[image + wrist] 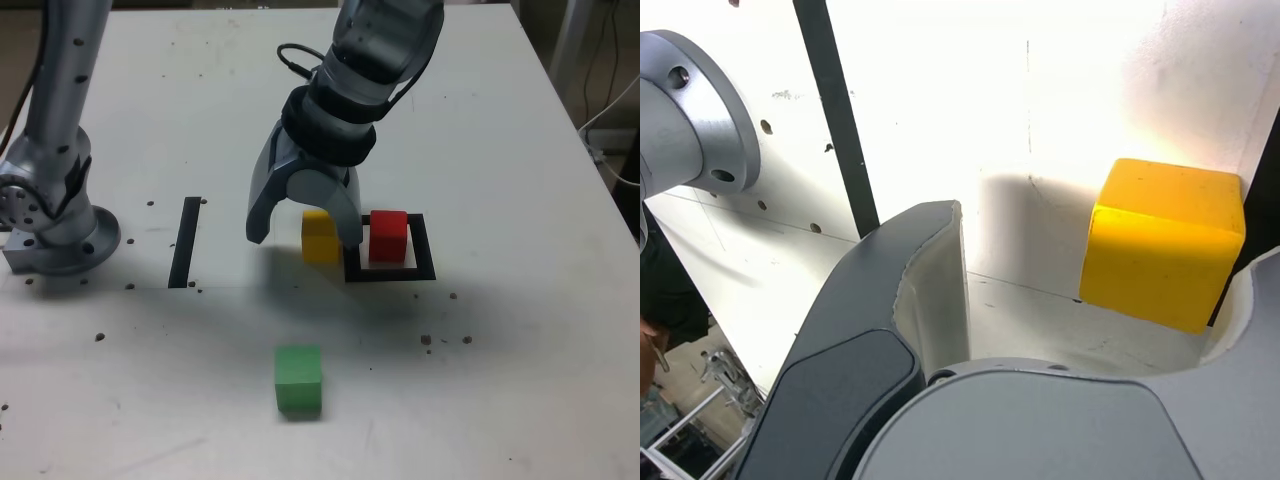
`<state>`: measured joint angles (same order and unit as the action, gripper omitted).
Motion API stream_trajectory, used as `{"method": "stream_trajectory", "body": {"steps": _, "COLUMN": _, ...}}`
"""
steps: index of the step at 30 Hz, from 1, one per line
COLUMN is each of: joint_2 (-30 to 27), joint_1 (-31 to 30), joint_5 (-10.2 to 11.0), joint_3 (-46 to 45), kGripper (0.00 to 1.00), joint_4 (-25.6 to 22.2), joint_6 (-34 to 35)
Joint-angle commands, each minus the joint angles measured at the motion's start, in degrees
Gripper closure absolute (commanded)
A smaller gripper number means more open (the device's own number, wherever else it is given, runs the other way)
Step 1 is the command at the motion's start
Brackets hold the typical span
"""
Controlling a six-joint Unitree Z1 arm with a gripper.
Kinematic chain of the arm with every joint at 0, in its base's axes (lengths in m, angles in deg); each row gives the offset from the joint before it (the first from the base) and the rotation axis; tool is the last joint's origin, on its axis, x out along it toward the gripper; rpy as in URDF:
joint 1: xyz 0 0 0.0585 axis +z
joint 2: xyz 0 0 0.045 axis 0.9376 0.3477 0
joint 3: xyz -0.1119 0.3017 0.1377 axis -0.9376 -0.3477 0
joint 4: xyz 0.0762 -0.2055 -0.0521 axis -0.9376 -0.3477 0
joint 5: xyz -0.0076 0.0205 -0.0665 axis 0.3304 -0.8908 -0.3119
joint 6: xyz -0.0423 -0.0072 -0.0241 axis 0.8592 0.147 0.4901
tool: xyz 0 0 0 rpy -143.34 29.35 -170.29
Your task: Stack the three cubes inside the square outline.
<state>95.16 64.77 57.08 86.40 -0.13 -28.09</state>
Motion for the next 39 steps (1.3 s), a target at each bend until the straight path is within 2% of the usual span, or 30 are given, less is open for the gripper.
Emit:
{"method": "stream_trajectory", "body": {"steps": 1, "joint_2": 0.31, "joint_1": 0.3, "joint_5": 0.01, "joint_3": -0.16, "kGripper": 0.09, "joint_4": 0.24, "joint_6": -0.31}}
{"method": "stream_trajectory", "body": {"steps": 19, "joint_2": 0.14, "joint_1": 1.3, "joint_5": -0.06, "joint_3": -2.34, "kGripper": 0.1, "joint_4": 3.39, "joint_6": -2.37}}
{"method": "stream_trajectory", "body": {"steps": 24, "joint_2": 0.12, "joint_1": 1.63, "joint_5": -0.13, "joint_3": -2.48, "kGripper": 0.15, "joint_4": 3.64, "joint_6": -2.48}}
{"method": "stream_trajectory", "body": {"steps": 30, "joint_2": 0.76, "joint_1": 1.93, "joint_5": -0.47, "joint_3": -2.36, "kGripper": 0.28, "joint_4": 4.0, "joint_6": -2.82}}
{"method": "stream_trajectory", "body": {"steps": 39, "joint_2": 2.26, "joint_1": 1.97, "joint_5": -0.1, "joint_3": -2.07, "kGripper": 0.62, "joint_4": 5.63, "joint_6": -3.41}}
